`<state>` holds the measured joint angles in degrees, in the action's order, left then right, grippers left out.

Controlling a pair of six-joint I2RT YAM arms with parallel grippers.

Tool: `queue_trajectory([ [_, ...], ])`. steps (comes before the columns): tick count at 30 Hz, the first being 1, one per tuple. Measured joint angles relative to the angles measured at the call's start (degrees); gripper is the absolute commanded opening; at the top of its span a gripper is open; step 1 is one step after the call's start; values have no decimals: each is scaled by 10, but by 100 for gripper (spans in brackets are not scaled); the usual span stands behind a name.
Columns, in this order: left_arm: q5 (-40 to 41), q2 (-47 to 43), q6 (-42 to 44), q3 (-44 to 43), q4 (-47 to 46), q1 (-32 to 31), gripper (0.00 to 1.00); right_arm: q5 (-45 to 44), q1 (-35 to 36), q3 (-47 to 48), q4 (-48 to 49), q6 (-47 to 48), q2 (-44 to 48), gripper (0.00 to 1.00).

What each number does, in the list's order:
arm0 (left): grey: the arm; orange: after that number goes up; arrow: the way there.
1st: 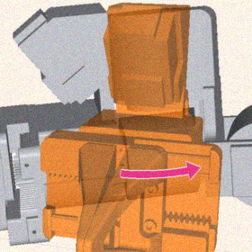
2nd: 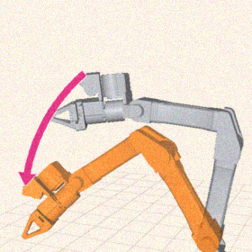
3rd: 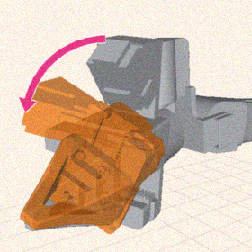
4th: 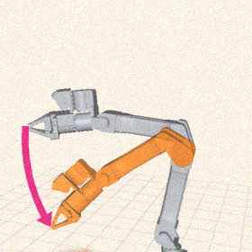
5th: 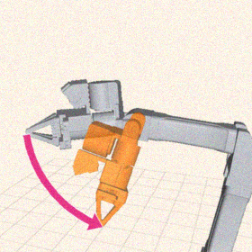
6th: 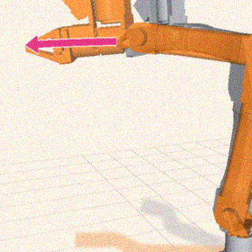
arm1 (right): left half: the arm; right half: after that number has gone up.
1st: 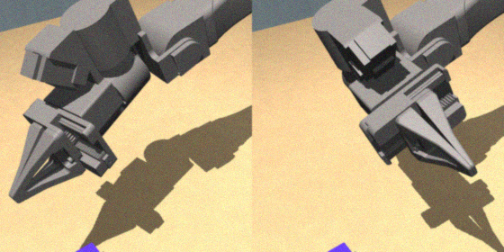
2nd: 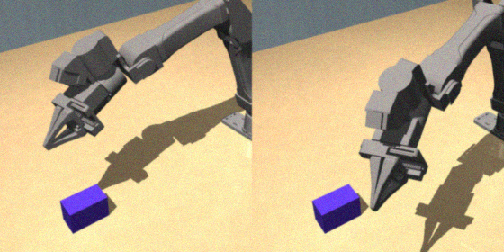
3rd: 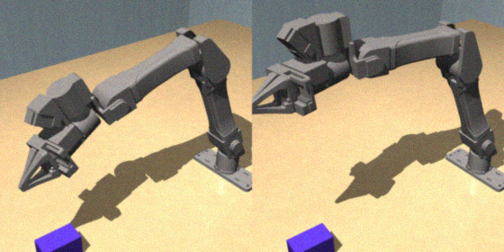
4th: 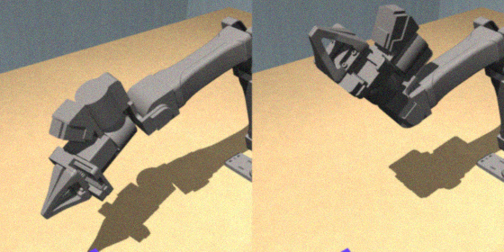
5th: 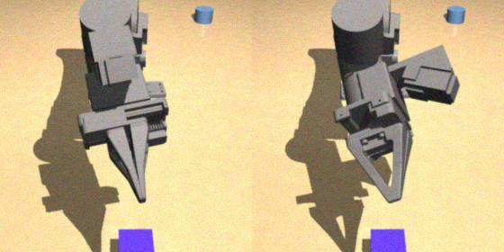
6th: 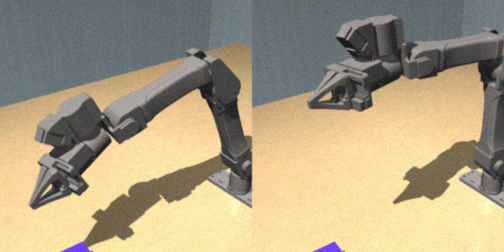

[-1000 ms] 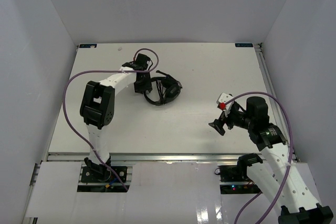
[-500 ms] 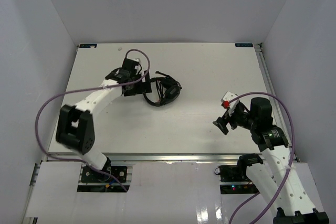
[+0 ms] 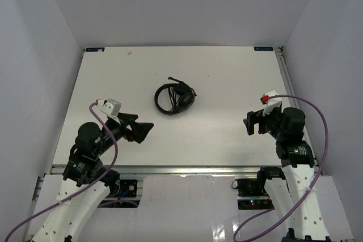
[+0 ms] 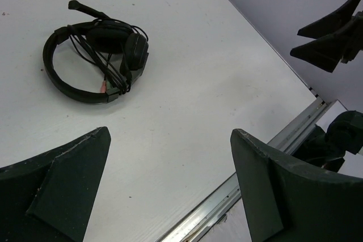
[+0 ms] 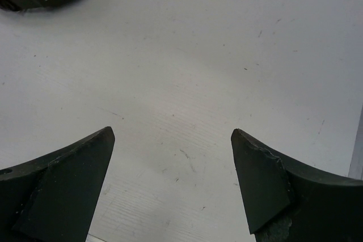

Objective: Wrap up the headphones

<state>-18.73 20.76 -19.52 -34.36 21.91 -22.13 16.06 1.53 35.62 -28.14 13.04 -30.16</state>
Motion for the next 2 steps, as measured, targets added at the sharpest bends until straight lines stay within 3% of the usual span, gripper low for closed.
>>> queue_trajectory([
  [2, -6, -22, 0, 13, 0, 0, 98, -13, -4, -2, 2, -11, 3, 90],
])
